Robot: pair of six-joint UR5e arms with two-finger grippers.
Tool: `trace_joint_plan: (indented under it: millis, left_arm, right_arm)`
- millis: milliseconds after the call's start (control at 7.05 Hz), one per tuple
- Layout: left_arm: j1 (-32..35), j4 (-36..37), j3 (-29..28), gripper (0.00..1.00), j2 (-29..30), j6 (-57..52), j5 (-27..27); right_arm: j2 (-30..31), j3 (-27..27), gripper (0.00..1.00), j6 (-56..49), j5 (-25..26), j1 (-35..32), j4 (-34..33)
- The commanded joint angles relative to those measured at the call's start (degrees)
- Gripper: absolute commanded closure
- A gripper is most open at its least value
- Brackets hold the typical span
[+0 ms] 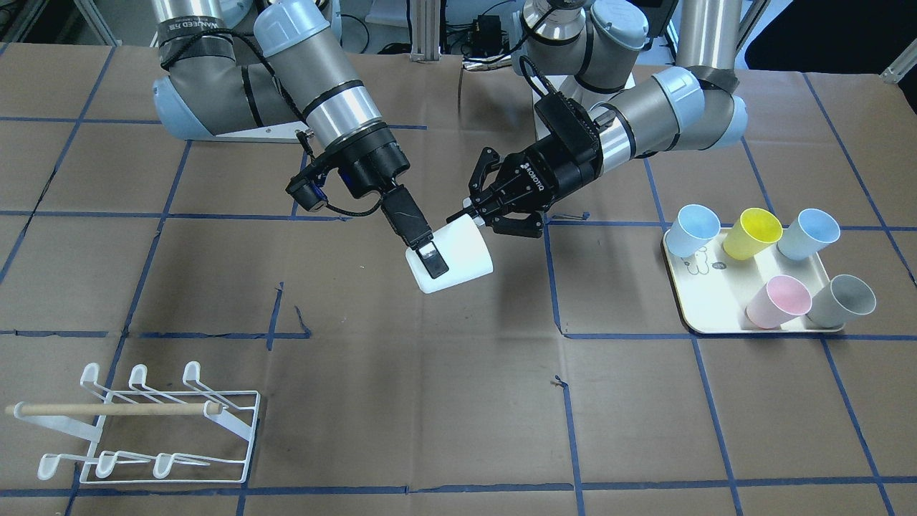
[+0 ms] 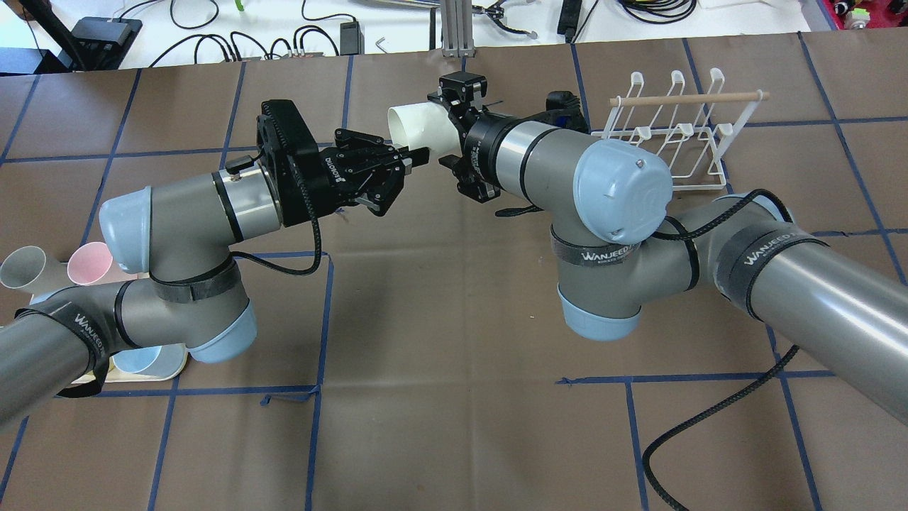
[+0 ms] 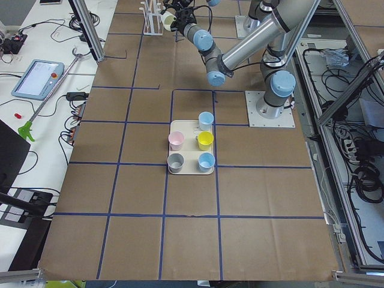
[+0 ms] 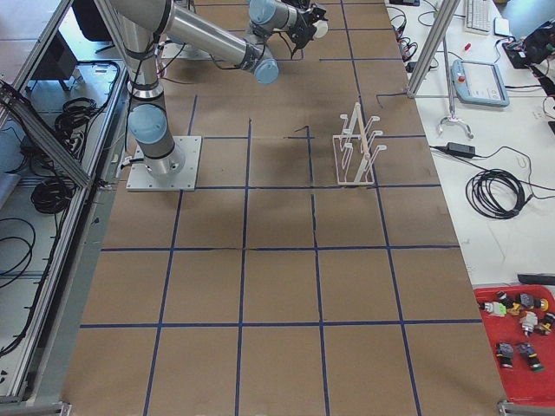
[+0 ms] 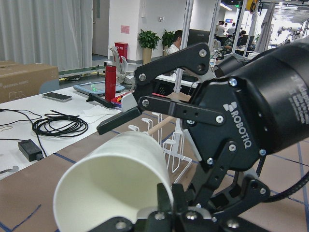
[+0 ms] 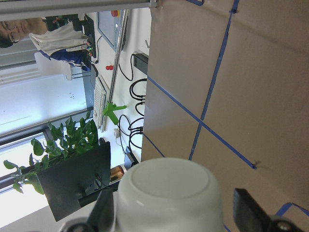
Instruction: Transfer IKEA cup to right arm and place on rack
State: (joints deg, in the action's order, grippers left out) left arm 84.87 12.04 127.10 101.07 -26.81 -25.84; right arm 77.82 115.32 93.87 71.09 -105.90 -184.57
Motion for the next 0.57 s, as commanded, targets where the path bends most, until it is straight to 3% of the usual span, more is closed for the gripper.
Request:
trace_joint_plan:
  millis: [0,426]
  left_arm:
    - [-0.1,0.0,0.0,0.96,0.1,0.0,0.0]
    - [0.0,-0.1,-0.3,0.92,0.1,0.5,0.0]
  right_arm:
    - [0.0,0.0,0.21,0.0,-0.1,0.0,0.0]
    - [0.0,0.0,0.21,0.1,0.0,0.1,0.0]
